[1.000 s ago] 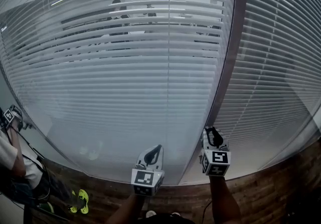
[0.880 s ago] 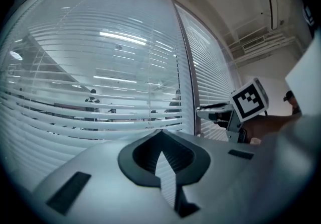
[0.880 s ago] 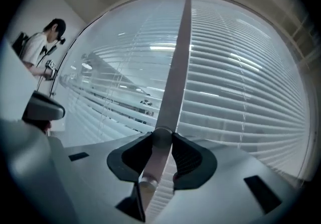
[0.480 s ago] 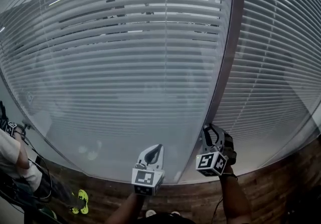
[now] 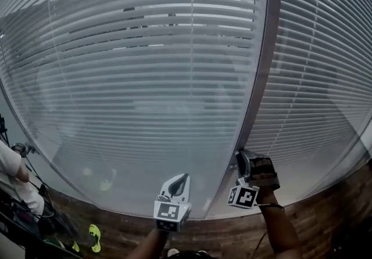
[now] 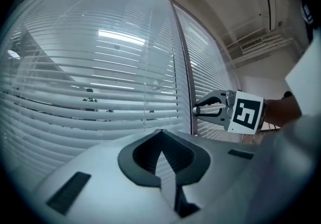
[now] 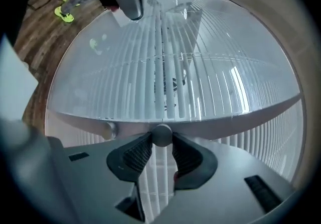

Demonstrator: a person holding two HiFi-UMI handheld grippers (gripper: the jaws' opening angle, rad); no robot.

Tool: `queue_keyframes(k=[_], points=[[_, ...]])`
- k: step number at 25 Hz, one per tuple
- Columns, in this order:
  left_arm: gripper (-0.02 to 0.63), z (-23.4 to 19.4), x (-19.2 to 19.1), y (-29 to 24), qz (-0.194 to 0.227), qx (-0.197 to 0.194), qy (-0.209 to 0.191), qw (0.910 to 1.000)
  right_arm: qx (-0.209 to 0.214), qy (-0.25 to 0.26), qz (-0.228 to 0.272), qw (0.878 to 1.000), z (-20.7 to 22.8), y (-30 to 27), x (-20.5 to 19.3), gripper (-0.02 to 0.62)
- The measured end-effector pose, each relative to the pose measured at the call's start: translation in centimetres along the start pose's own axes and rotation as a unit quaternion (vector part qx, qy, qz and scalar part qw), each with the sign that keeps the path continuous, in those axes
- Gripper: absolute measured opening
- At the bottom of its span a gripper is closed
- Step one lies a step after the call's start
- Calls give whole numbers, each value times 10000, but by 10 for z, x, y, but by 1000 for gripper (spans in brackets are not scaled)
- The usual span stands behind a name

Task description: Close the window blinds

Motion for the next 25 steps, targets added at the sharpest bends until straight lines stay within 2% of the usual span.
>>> queue_keyframes(k=[2, 5, 7, 9, 11, 12, 14, 16, 18, 20, 22, 23, 25], points=[[0, -1, 0, -1, -8, 19, 5, 10000, -56, -114, 90, 9999, 0, -1, -2, 127], [0, -3, 1, -1, 5, 46, -9, 10000, 16, -979, 471, 9941, 3, -1, -5, 129], [0, -5, 2, -1, 20, 77, -7, 10000, 184, -1828, 772, 9799, 6, 2, -9, 129], [0, -7, 2, 0, 26, 119, -8, 9999, 396, -2739, 1069, 9550, 8, 6, -12, 129], [0, -9, 2, 1, 14, 151, -21, 9999, 588, -3745, 1413, 9145, 10, 8, -13, 132], [0, -10, 2, 1, 11, 163, -24, 9999, 644, -4288, 1600, 8868, 11, 9, -15, 144], [0, -11, 2, 2, 11, 181, -10, 9998, 641, -5349, 1915, 8204, 12, 8, -20, 149], [0, -11, 3, 2, 14, 181, -10, 9998, 550, -6211, 1996, 7559, 11, 8, -25, 149], [0, -10, 3, 1, 27, 172, -10, 9998, 388, -6795, 1987, 7052, 7, 7, -26, 149], [0, -8, 4, 1, 41, 159, -15, 9999, 179, -7153, 2003, 6692, 1, 7, -24, 149], [0, -7, 4, 0, 47, 145, -25, 9999, 23, -7383, 1979, 6448, -1, 7, -24, 149], [0, -7, 4, 0, 45, 144, -22, 9999, -26, -7449, 1951, 6380, -2, 6, -24, 149], [0, -8, 3, 1, 38, 150, -16, 9999, -99, -7499, 1910, 6333, -4, 5, -22, 147]])
Point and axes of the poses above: the fingertips, and each gripper's own axes: y backward along the fingers, z to its right, x out of its top, the point moved 8 cm from there along y, backward along the fingers, and after that the axes turned 7 degrees about x, right-handed, at the moved point
